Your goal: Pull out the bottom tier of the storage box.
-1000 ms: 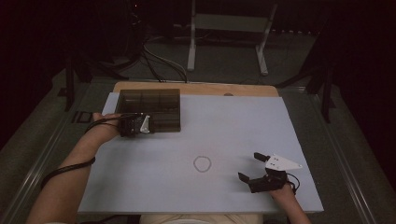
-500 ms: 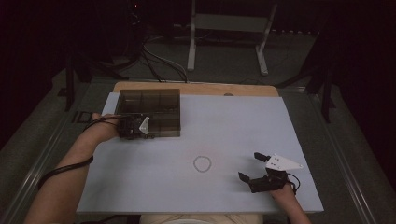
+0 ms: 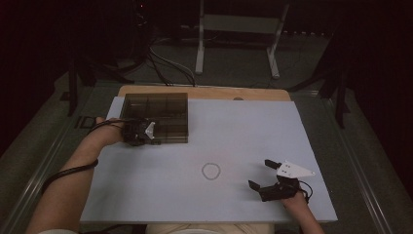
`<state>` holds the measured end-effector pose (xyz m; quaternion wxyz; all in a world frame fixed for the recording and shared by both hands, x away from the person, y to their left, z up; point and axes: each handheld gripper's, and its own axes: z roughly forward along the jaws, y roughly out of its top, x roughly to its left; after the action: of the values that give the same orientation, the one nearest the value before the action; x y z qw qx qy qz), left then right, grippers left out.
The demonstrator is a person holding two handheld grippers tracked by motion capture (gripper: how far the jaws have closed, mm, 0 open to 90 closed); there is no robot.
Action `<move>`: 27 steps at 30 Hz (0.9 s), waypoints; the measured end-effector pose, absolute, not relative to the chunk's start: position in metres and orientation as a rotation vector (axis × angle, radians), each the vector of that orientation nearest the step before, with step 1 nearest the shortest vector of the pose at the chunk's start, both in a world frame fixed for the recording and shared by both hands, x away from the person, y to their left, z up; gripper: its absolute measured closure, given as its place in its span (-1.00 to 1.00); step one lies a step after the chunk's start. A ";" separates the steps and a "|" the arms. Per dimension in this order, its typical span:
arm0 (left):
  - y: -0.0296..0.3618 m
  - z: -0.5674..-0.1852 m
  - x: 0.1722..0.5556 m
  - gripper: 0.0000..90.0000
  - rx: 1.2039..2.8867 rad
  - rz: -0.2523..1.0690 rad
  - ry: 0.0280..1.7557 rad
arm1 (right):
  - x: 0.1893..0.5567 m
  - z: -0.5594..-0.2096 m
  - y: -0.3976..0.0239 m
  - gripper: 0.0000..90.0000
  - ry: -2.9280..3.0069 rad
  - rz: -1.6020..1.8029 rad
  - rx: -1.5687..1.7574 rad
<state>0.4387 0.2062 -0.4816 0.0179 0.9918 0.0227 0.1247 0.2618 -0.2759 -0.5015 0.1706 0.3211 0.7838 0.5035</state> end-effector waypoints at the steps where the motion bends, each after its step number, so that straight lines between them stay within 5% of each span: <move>1: 0.206 -0.482 0.439 0.83 3.081 0.387 0.070 | 0.262 -0.501 -0.276 -1.00 2.226 1.430 0.912; 9: 0.203 -0.479 0.444 0.92 3.099 0.250 0.091 | 0.262 -0.502 -0.276 -1.00 2.226 1.427 0.914; 27: 0.205 -0.477 0.420 0.97 3.078 0.157 0.094 | 0.262 -0.502 -0.277 -1.00 2.224 1.426 0.917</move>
<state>0.4205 0.2049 -0.4770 0.0290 0.9978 0.0306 0.0509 0.2619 -0.2768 -0.5015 0.1720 0.3230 0.7835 0.5023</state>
